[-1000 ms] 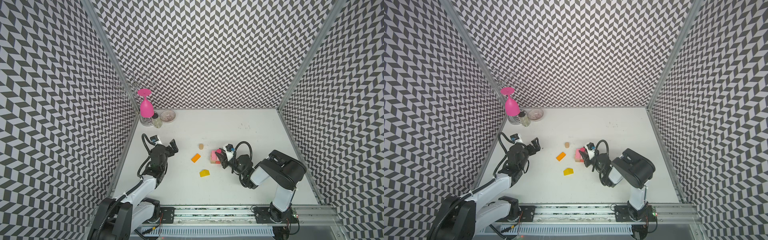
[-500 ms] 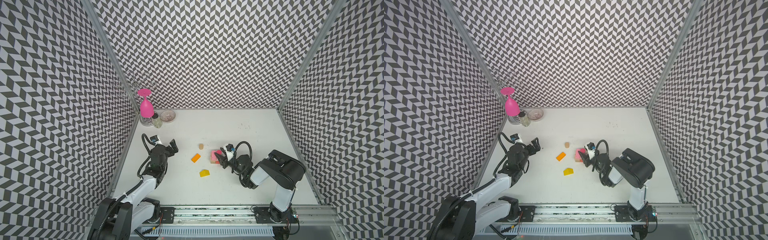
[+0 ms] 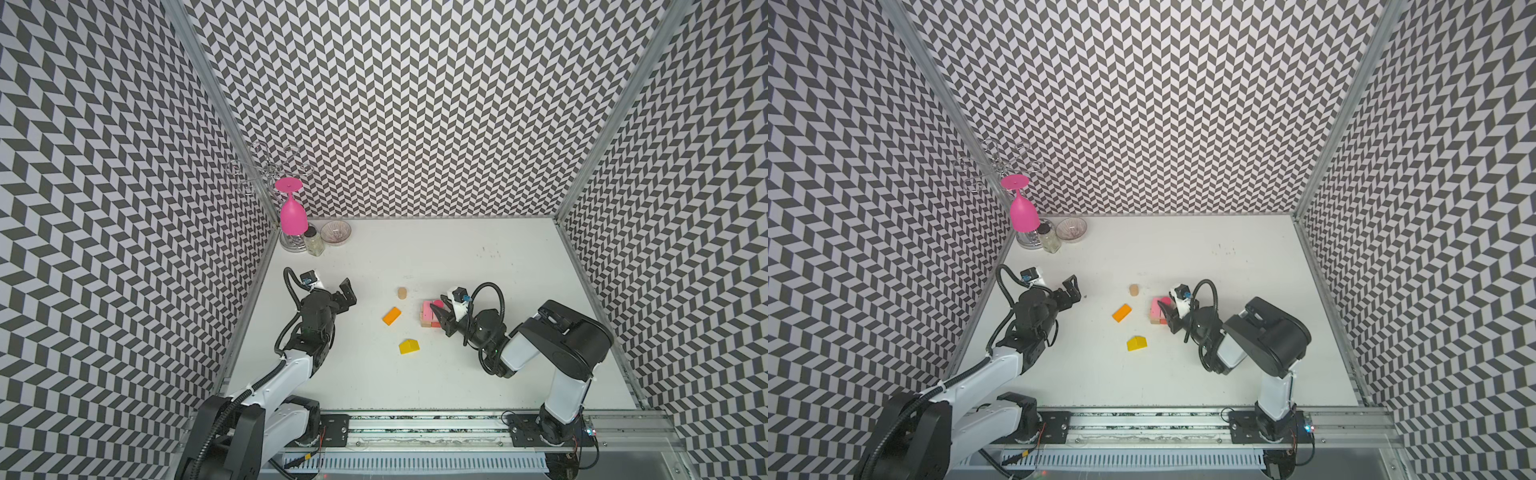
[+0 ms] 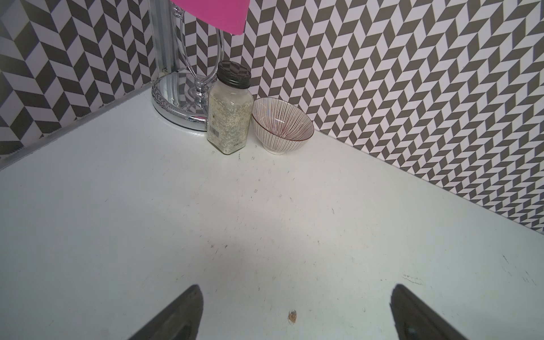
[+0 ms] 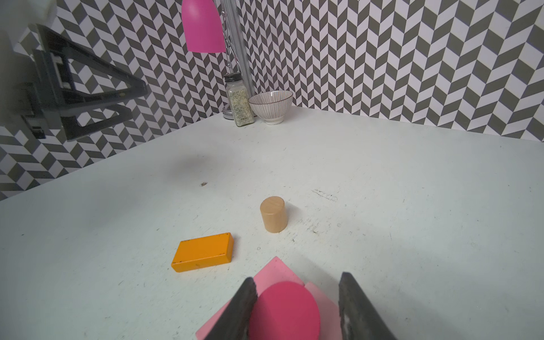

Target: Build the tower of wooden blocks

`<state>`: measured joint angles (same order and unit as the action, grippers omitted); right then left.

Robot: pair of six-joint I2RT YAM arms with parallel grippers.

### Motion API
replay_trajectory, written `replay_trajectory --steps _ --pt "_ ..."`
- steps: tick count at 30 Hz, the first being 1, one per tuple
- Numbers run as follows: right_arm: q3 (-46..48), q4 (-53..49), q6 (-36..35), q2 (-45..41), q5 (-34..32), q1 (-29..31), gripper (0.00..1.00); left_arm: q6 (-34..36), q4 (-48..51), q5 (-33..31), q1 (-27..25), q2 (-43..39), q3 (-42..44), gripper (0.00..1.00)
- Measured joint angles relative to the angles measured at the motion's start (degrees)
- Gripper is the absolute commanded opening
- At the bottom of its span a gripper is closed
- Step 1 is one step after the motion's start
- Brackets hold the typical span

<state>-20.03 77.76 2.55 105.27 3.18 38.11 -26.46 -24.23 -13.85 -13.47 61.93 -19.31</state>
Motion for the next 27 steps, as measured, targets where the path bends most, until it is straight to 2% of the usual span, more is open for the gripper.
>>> replay_trajectory --steps 11,12,15,21,23,27 --pt "0.33 -0.04 0.00 -0.07 -0.02 0.00 0.45 0.00 0.00 0.00 -0.04 0.00 0.00 1.00" --pt "0.39 -0.13 0.02 -0.17 0.00 0.00 0.49 0.00 0.00 0.00 -0.04 0.00 0.00 1.00" --pt "0.48 -0.83 0.22 -1.18 0.37 0.00 0.73 0.00 0.00 0.00 -0.04 0.00 0.00 1.00" --pt "-0.96 -11.65 0.13 -10.60 0.37 0.31 0.88 0.07 -0.02 0.00 -0.17 0.00 0.00 1.00" --pt "-2.84 -18.51 0.28 -16.68 -0.13 0.33 0.91 0.24 -0.02 0.00 -0.39 -0.04 0.00 1.00" --pt "-3.78 -25.83 1.27 -28.20 -1.51 0.33 0.96 0.68 -0.04 0.00 -0.76 -0.55 0.02 1.00"
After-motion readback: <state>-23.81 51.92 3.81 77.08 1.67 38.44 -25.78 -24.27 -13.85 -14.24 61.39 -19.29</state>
